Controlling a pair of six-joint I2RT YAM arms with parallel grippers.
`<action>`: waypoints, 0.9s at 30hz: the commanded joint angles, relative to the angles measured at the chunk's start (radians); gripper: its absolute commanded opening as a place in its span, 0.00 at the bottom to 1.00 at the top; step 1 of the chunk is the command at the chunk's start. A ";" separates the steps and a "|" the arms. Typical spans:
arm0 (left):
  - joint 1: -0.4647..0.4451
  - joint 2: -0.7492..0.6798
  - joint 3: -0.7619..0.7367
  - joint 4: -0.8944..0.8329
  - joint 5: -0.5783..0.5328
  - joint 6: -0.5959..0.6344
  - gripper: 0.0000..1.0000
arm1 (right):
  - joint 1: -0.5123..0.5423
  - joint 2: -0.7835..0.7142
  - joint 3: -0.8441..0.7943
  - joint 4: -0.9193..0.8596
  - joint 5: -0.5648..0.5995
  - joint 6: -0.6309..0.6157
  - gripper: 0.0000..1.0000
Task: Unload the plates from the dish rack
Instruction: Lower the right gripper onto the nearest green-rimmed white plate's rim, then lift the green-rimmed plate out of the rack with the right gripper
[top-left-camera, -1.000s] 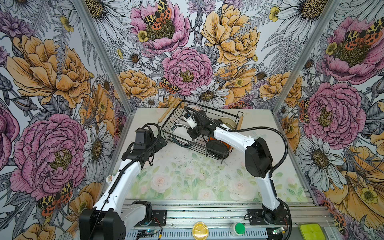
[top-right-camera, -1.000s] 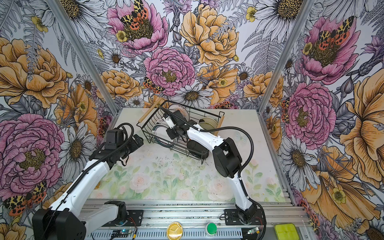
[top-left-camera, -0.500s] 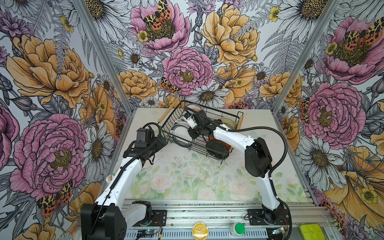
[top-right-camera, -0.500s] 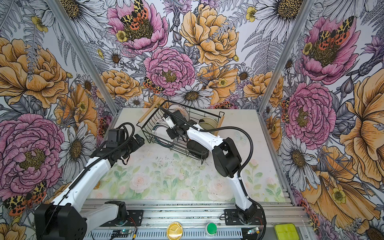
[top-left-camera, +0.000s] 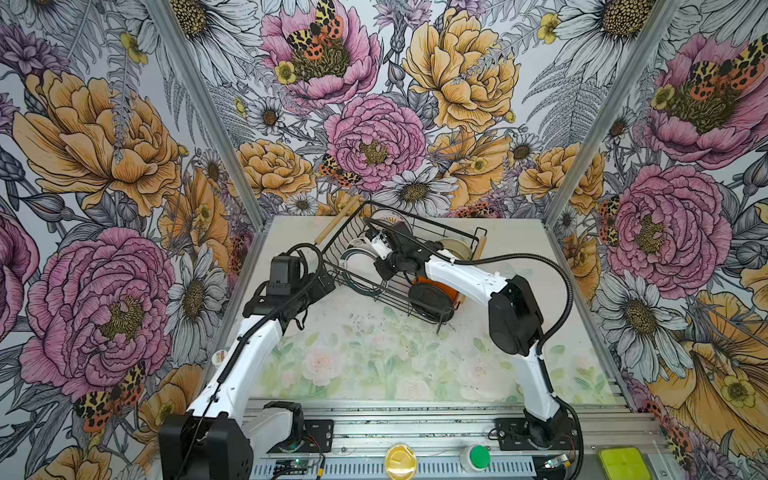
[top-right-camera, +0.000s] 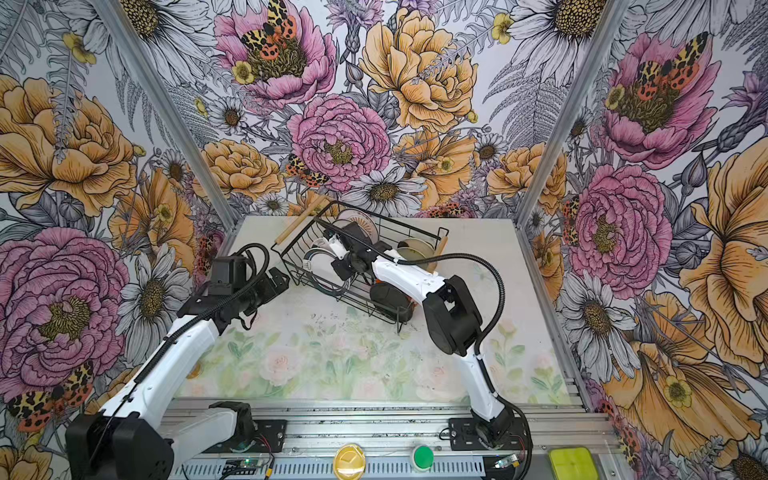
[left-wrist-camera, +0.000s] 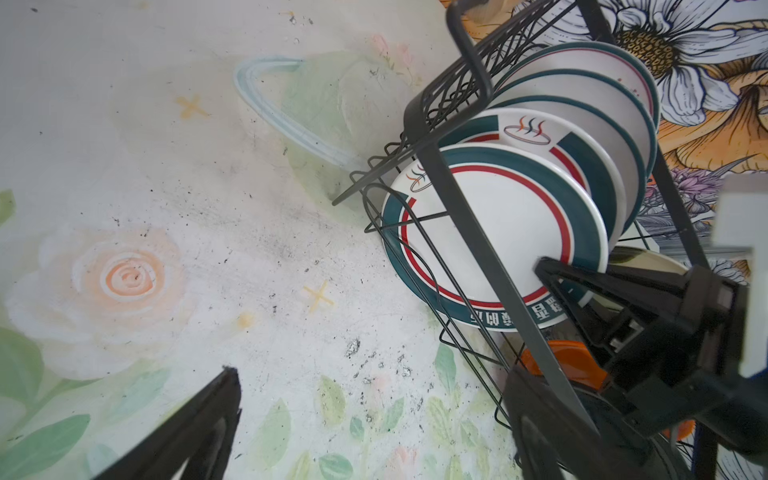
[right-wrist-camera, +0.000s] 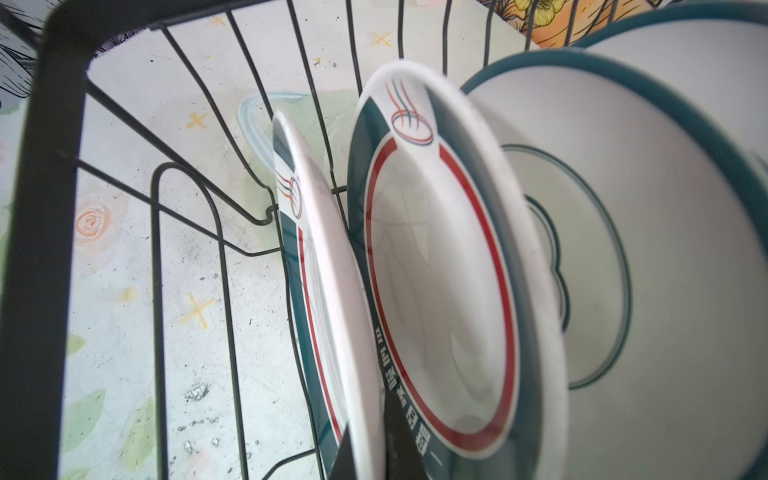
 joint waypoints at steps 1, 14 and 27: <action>0.006 0.018 0.022 -0.020 0.044 0.015 0.99 | 0.009 -0.083 -0.023 -0.003 0.042 0.014 0.00; 0.001 0.031 0.035 -0.049 0.040 0.005 0.99 | 0.013 -0.169 -0.055 -0.001 0.151 -0.022 0.00; -0.001 -0.018 0.034 -0.055 0.051 0.001 0.99 | 0.027 -0.295 -0.054 0.000 0.245 -0.055 0.00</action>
